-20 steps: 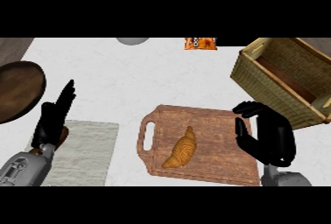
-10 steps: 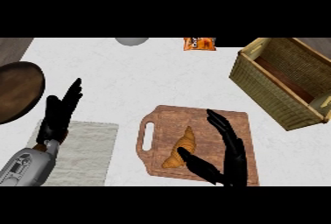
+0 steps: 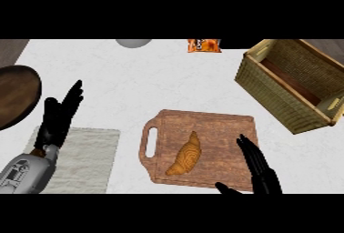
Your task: Pick the croissant from the cutting board and place it in the basket
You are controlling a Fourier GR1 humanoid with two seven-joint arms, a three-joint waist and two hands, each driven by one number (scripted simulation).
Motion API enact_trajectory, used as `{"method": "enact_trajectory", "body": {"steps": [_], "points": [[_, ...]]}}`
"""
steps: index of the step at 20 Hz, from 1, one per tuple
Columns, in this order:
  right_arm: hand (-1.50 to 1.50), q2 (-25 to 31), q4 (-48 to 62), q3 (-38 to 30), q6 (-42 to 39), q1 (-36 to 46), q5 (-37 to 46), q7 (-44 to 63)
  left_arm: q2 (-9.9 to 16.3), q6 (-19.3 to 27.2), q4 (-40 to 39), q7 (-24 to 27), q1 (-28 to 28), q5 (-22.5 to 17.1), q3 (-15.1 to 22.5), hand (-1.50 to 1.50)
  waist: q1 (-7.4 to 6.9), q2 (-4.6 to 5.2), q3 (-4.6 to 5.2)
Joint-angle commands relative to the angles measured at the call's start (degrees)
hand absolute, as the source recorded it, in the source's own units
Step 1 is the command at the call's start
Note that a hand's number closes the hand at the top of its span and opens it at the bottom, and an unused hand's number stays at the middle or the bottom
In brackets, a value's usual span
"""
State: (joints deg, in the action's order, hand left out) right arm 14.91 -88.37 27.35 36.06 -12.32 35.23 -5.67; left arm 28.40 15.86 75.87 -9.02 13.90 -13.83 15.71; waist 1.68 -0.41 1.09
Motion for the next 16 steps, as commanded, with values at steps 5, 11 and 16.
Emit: {"method": "enact_trajectory", "body": {"steps": [5, 11, 16], "points": [[-1.5, 5.5, -15.8, 8.4, -19.9, -3.5, 9.3, 24.3, 0.1, -1.3, -0.3, -0.1, 0.0, -0.5, -0.3, 0.0, -0.83, 0.2, -0.23], [-1.5, 2.2, -35.9, 14.0, -34.7, -2.0, 16.9, 48.2, -1.1, 0.0, 0.7, 0.4, 0.0, 0.6, -0.1, 0.0, -1.23, 0.09, -0.66], [-1.5, -5.7, -43.5, 17.2, -45.5, 5.1, 23.1, 63.9, -2.6, -1.5, 0.1, 0.2, -0.5, 1.6, 0.1, 0.0, -1.61, 0.34, -0.99]]}}
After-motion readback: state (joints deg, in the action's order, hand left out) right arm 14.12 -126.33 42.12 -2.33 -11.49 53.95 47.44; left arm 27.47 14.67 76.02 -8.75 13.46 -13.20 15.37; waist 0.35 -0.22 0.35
